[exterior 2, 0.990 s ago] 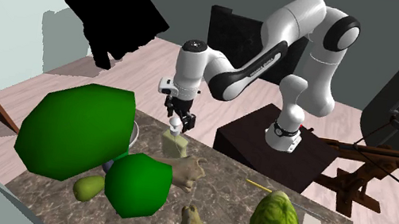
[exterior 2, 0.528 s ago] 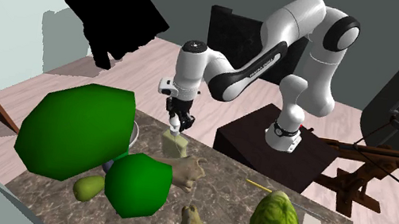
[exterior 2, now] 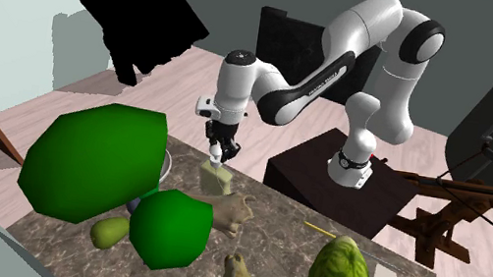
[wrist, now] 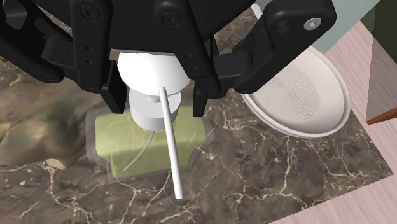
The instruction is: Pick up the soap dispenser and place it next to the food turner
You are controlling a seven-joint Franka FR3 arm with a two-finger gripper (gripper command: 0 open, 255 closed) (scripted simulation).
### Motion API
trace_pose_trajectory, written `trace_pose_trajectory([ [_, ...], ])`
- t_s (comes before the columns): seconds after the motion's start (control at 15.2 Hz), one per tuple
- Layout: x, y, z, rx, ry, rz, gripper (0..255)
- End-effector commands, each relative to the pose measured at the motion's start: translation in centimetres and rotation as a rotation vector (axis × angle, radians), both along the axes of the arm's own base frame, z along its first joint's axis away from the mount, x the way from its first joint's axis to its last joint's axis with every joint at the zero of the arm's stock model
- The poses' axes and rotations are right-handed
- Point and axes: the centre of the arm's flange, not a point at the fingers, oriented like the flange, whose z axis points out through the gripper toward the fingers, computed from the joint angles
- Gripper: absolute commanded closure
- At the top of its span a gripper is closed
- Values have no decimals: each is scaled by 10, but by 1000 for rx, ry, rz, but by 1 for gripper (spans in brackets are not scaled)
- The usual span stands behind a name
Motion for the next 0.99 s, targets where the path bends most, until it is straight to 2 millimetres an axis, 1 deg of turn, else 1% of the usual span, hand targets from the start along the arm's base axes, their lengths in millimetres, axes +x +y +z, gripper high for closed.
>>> trace_pose_trajectory([
  [0.0,0,0,0,0,1,0,255],
  [0.92,0,0,73,0,1,0,255],
])
